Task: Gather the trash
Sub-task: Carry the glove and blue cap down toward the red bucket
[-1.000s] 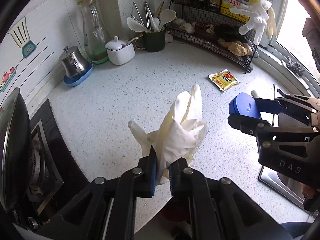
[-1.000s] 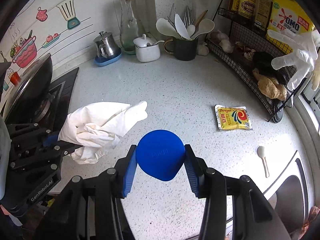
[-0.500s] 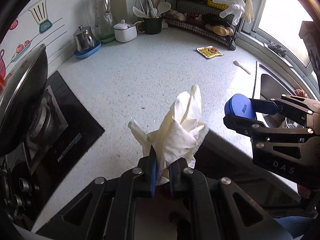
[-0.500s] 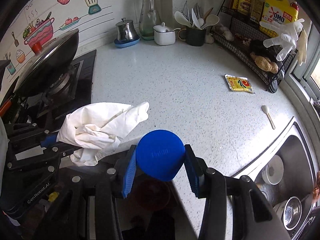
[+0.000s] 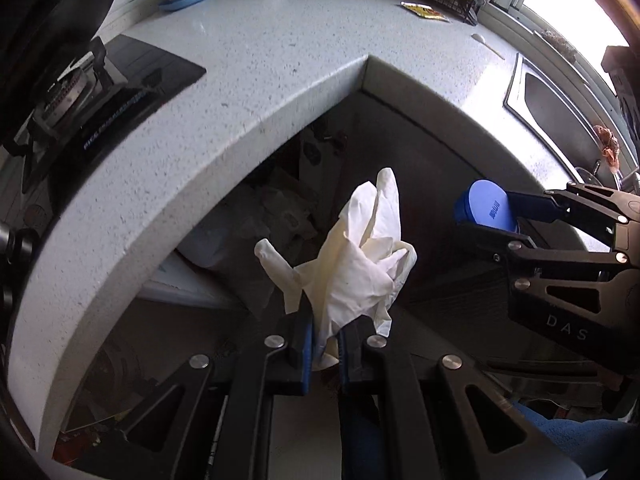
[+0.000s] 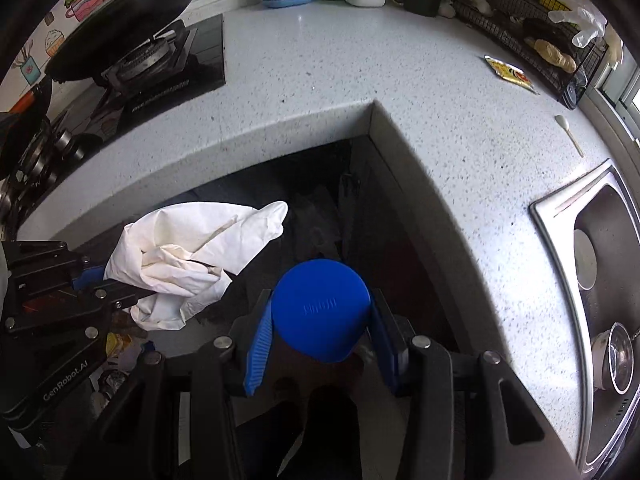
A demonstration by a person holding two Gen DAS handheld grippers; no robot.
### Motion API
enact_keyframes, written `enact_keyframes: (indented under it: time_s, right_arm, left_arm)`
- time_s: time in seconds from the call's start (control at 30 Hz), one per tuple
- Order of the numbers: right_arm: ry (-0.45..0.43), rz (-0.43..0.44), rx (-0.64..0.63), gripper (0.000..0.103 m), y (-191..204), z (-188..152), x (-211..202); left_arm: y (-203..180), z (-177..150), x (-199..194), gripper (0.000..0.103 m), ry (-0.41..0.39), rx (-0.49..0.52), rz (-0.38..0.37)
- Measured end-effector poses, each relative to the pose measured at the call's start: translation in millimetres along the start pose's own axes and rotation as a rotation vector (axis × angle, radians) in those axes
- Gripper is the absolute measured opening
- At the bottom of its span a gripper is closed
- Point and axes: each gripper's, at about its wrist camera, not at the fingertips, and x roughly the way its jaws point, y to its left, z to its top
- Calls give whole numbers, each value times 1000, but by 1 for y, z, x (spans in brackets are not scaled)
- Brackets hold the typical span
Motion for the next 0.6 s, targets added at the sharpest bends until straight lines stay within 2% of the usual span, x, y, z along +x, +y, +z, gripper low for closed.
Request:
enact_keyframes:
  time_s: [0.23, 0.47, 0.6]
  right_arm:
    - [94, 23, -15, 43, 4, -26, 73]
    - [184, 39, 4, 43, 0, -47, 186]
    - [221, 57, 6, 43, 2, -56, 250]
  left_arm:
    - [11, -31, 82, 8, 104, -75, -23]
    - [31, -46, 185, 8, 143, -118, 27]
    - [46, -55, 241, 8, 163, -166, 22]
